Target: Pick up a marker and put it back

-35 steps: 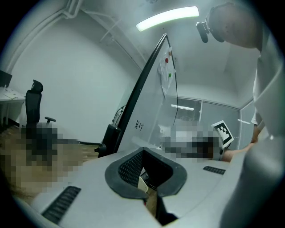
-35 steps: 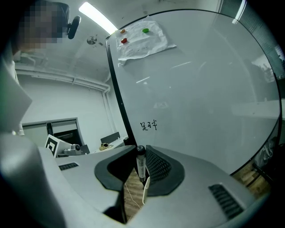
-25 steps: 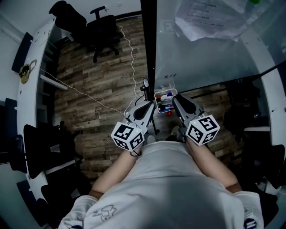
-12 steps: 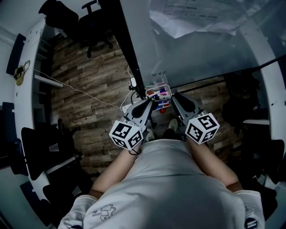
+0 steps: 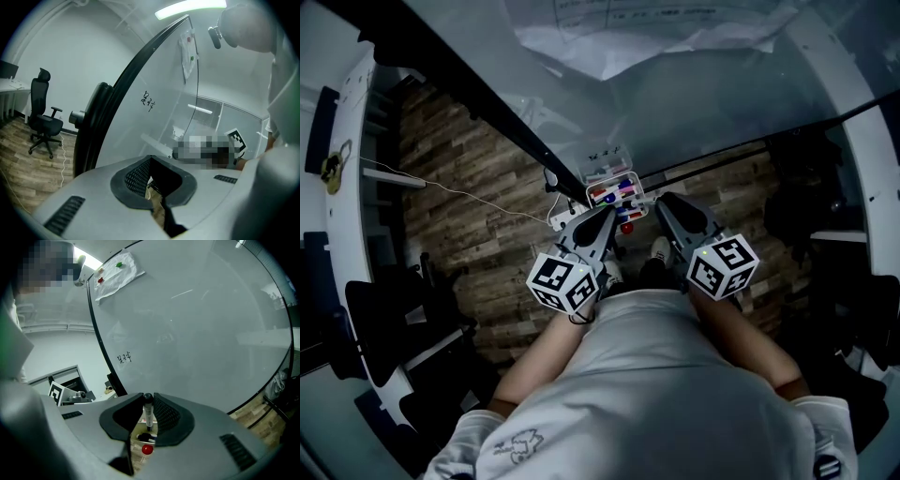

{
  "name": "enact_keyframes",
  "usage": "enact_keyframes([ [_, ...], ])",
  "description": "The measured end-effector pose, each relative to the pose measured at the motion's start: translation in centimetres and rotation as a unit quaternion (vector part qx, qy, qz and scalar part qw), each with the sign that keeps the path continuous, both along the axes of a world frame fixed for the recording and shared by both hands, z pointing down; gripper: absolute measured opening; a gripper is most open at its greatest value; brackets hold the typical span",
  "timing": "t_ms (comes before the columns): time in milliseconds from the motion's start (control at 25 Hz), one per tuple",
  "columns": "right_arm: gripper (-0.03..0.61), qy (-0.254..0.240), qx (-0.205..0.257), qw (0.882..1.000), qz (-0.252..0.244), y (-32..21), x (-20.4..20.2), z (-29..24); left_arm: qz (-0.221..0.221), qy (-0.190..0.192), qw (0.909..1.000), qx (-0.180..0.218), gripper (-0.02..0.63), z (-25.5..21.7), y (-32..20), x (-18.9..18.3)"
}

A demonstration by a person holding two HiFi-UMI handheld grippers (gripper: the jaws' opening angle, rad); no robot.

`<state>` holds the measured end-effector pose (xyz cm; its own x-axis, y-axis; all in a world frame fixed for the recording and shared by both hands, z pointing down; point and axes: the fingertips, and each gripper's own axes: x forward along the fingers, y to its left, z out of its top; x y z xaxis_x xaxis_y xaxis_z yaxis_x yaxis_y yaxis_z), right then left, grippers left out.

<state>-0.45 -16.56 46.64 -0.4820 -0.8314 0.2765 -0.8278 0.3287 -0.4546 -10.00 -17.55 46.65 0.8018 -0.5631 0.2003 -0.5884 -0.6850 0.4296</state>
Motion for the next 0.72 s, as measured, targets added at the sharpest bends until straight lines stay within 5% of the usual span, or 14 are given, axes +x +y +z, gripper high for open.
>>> enact_keyframes([
  [720, 0.075, -0.011, -0.027, 1.0, -0.01, -0.8, 0.9, 3.3, -0.012, -0.024, 0.9992, -0.03, 0.005, 2.8, -0.7, 1.0],
])
